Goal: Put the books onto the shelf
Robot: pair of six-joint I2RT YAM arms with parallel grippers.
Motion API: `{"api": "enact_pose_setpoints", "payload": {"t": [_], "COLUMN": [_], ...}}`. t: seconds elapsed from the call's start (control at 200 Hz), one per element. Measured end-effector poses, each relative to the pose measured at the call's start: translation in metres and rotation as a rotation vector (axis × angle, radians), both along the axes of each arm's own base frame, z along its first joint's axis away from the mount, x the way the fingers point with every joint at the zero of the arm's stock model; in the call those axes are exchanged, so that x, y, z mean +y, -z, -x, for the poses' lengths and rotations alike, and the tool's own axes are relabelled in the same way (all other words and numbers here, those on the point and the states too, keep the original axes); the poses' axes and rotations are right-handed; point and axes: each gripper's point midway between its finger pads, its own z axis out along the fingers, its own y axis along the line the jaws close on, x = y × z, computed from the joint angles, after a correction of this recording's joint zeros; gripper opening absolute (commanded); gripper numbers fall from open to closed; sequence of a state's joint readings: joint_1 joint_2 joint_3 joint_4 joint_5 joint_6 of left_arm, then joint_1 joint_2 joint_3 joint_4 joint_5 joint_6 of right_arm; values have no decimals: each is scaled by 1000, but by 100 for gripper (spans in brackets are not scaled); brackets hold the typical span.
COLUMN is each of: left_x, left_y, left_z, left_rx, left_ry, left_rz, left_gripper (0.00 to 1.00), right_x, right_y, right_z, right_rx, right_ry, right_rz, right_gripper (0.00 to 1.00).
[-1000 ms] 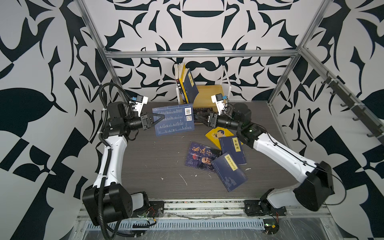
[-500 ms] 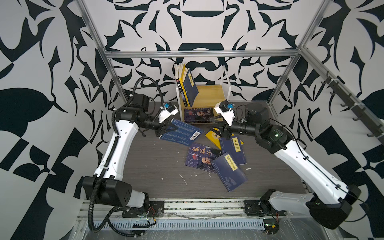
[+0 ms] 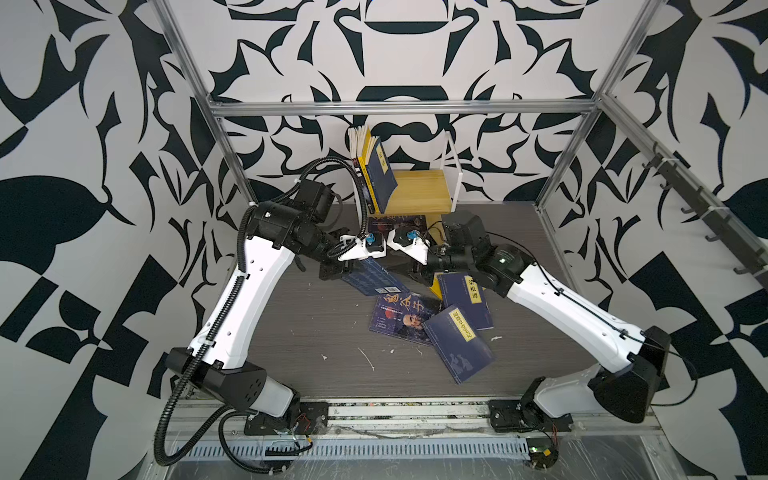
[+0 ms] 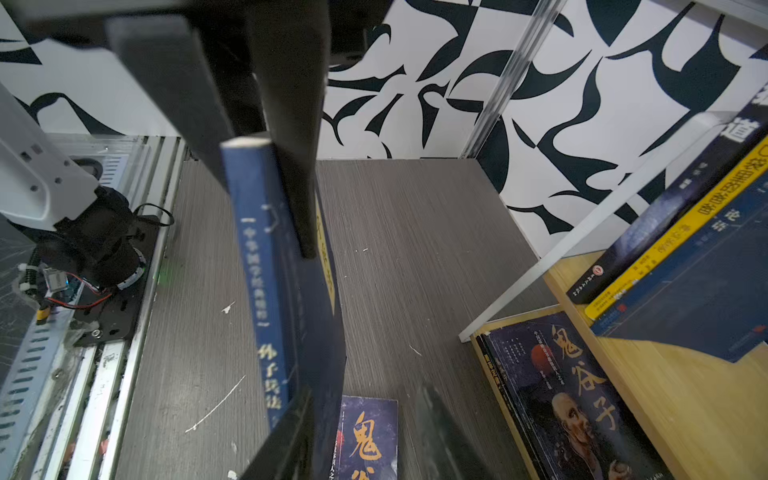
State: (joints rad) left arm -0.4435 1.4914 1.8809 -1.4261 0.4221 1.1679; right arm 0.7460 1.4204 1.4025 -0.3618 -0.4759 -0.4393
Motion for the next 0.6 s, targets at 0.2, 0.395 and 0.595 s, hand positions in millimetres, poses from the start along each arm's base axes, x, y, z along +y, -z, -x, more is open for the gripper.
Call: {"api": "enact_pose_setpoints", "payload": {"t": [0.2, 0.395, 0.595], "left_x": [2, 6, 5], "left_y": [5, 7, -2], "left_z": [-1, -5, -6], "left_rx": [-7, -21, -37], "left_ry": [9, -12, -26], "left_rz": [-37, -66, -46], "left_gripper": [0, 0, 0], "right_x": [7, 7, 2], "right_y": [-7, 2, 1], "right_z": [6, 15, 24], "right_rx": [-5, 22, 23], "right_ry": [-44, -76, -81], "right_rz": [-44, -48, -87], "right_gripper": [41, 50, 49]}}
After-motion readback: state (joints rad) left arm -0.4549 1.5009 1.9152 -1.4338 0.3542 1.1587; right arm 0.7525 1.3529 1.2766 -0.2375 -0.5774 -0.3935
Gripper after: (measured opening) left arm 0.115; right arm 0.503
